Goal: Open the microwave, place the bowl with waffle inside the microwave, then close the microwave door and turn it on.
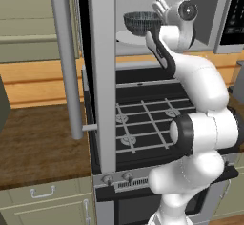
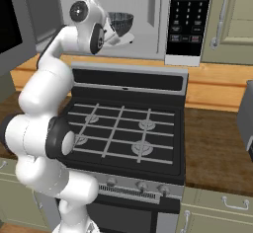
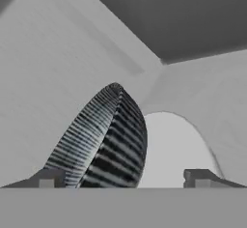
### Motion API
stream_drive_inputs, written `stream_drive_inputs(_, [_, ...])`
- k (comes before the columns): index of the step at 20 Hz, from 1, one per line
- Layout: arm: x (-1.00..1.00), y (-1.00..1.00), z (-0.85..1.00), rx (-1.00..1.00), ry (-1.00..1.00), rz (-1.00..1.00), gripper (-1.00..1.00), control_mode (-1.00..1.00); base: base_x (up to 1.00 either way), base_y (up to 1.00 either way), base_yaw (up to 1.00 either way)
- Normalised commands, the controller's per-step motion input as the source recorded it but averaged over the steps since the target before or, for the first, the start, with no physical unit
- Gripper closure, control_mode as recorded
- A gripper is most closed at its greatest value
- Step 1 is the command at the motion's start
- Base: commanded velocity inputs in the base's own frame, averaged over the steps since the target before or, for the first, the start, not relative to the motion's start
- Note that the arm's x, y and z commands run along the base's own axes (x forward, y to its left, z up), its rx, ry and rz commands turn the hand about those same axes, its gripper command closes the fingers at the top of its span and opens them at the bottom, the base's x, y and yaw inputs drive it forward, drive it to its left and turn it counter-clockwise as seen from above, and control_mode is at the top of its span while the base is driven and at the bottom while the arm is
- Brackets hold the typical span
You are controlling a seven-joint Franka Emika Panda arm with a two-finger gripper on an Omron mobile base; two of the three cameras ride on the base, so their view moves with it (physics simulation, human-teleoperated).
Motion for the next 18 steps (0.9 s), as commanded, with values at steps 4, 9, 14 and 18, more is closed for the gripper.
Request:
stream_drive_inputs(4, [-1.0,0.02,0.21,0.01,-0.54,0.0,-1.0,-1.0,0.0,0.0,0.0])
stream_drive_inputs(9, [-1.0,0.08,0.56,0.0,-0.29,0.0,-1.0,-1.0,0.0,0.0,0.0])
stream_drive_inputs(14, [-1.0,0.02,0.69,0.0,-0.04,0.0,-1.0,-1.0,0.0,0.0,0.0])
stream_drive_inputs(18, [-1.0,0.0,0.75,0.0,0.02,0.0,-1.0,-1.0,0.0,0.0,0.0])
